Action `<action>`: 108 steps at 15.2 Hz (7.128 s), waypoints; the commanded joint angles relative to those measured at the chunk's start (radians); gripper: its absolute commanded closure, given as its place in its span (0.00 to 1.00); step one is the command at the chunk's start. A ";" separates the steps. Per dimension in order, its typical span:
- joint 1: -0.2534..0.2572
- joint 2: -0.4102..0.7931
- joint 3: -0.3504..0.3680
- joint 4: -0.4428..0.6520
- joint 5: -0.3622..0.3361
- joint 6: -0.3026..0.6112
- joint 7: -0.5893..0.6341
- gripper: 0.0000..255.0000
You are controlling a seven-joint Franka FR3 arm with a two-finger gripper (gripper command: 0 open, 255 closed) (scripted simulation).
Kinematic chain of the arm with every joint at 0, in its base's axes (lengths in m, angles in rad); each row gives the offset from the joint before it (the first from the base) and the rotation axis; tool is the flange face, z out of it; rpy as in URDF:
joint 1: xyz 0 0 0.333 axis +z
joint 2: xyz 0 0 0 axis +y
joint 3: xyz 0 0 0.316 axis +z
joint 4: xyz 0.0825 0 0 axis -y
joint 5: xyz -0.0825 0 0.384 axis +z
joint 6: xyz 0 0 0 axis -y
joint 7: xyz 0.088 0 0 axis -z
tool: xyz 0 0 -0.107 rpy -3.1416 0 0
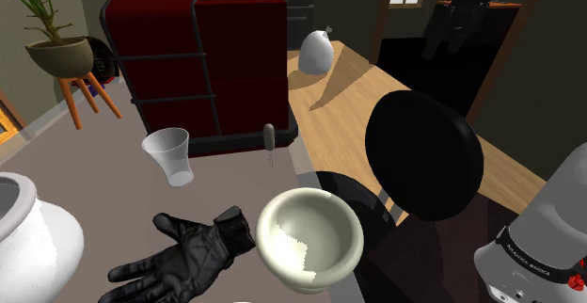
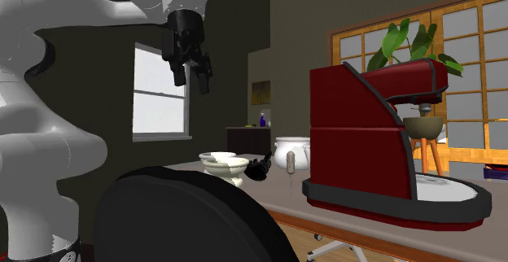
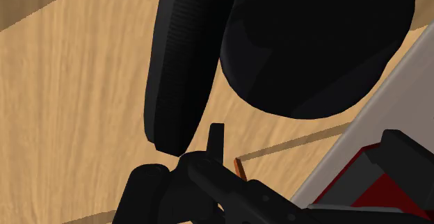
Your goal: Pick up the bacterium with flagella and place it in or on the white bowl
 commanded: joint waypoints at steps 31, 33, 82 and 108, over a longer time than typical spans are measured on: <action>-0.253 0.603 0.818 -0.062 -0.242 1.044 0.859 0.00; -0.362 0.708 0.942 0.000 -0.452 1.054 1.040 0.00; -0.362 0.661 0.926 0.185 -0.264 0.872 0.846 1.00; -0.237 0.452 1.103 0.313 -0.122 0.590 1.050 1.00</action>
